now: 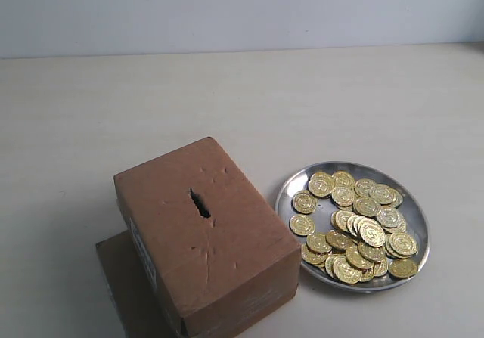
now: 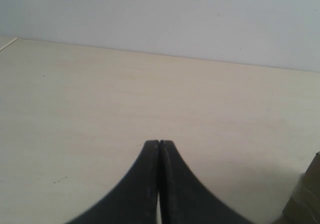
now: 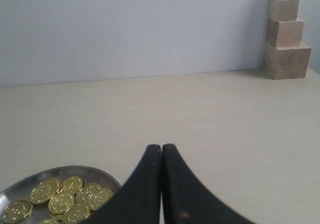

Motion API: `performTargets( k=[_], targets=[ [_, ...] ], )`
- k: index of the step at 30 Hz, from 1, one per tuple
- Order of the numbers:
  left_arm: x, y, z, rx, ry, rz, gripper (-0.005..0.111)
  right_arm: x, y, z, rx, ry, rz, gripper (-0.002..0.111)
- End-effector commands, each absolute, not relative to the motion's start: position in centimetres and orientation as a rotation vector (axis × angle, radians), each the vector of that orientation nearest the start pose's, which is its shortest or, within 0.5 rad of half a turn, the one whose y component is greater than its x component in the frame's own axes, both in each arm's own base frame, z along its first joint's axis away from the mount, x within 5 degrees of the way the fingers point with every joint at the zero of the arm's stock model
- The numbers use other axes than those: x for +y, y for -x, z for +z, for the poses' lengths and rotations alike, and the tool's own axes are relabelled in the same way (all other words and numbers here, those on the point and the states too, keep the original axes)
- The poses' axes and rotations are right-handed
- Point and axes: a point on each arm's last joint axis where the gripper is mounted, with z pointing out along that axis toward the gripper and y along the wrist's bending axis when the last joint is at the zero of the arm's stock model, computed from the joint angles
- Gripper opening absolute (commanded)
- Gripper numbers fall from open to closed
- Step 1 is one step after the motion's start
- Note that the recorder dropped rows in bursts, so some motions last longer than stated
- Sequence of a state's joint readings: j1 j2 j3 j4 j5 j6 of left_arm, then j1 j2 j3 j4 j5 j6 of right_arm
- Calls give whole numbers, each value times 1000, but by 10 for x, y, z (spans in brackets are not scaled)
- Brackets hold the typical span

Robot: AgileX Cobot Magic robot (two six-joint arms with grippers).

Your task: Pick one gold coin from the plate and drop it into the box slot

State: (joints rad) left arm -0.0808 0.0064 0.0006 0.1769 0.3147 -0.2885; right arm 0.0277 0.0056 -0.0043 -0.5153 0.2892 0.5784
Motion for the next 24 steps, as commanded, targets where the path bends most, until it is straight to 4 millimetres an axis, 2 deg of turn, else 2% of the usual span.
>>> performTargets(
  k=[1, 6, 14, 24],
  targets=[
    [1, -54, 185, 1790, 74, -91, 0, -11, -55, 190, 1740, -114, -76, 0],
    [1, -54, 185, 1790, 74, -91, 0, -10, -55, 189, 1746, -92, -78, 0],
    [1, -54, 185, 1790, 75, -93, 0, 2, -55, 190, 1740, 109, -46, 0],
    [1, -54, 185, 1790, 74, -92, 0, 1, -55, 189, 1751, 30, 4, 0]
  ],
)
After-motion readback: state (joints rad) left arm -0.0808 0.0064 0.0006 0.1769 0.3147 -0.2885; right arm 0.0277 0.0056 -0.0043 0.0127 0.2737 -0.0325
